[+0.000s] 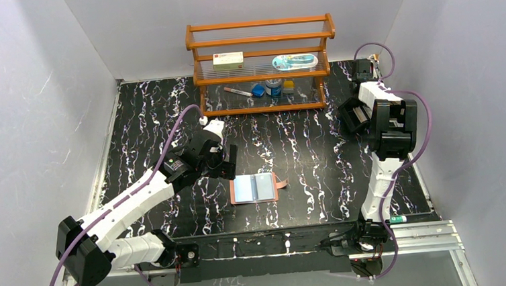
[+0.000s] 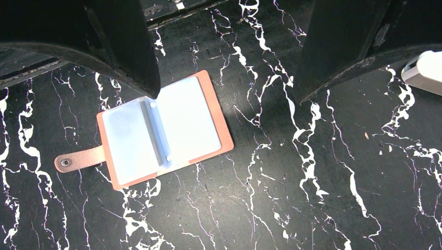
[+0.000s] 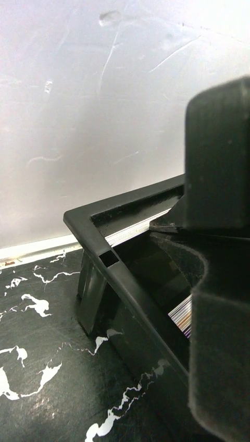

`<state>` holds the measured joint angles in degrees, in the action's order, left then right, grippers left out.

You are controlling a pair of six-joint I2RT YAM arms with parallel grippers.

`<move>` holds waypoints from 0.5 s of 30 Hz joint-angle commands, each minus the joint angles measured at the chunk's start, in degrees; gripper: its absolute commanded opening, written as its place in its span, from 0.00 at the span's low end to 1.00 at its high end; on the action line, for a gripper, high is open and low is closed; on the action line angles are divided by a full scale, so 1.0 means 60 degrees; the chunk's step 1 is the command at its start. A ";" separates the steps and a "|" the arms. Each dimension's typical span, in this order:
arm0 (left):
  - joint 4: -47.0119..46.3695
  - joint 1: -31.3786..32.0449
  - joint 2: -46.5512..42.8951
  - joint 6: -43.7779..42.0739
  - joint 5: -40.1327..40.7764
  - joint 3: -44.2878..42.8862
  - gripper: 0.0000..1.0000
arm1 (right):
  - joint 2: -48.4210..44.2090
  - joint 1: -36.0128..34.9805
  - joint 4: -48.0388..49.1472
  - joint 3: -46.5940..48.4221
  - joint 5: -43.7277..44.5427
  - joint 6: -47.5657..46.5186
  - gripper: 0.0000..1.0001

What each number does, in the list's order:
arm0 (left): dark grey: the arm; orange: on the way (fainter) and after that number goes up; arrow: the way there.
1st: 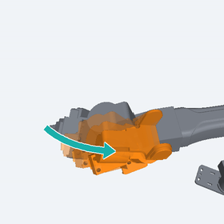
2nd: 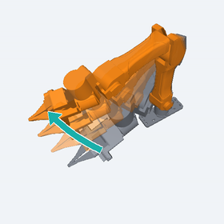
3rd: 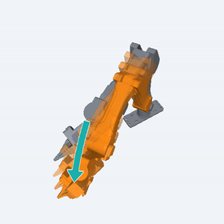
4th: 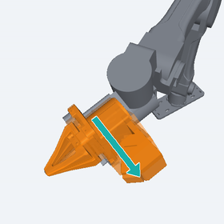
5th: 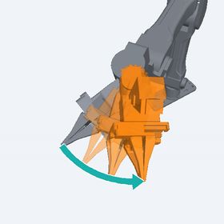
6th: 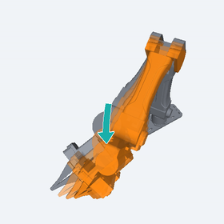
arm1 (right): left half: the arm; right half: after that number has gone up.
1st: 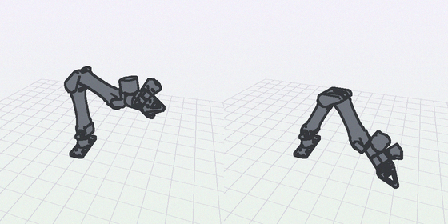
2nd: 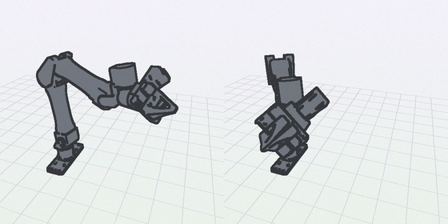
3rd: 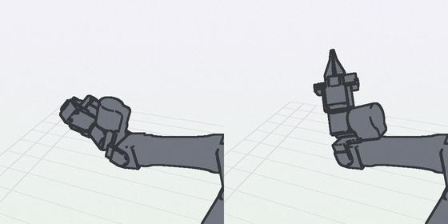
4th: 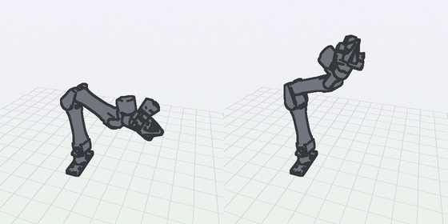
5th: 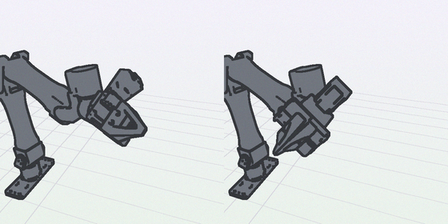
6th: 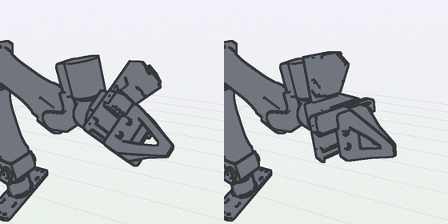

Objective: Put the credit cards into the card holder
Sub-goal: Move the storage box to the center of the board.

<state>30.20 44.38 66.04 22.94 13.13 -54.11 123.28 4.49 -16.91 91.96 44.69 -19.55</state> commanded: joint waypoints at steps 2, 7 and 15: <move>0.0167 0.0015 -0.0277 -0.0088 0.0189 -0.0167 0.98 | -0.0539 0.0056 0.0235 0.0274 -0.0238 0.0179 0.07; 0.0163 0.0015 -0.0238 -0.0102 0.0150 -0.0167 0.98 | -0.0625 0.0055 -0.0417 0.0535 -0.1326 0.0854 0.11; 0.0159 0.0015 -0.0209 -0.0104 0.0102 -0.0192 0.98 | -0.0582 -0.0263 -0.2279 0.0472 -0.2736 0.2329 0.22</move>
<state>30.30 44.38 66.04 22.94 13.13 -54.11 122.61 4.12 -23.75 93.17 33.12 -11.60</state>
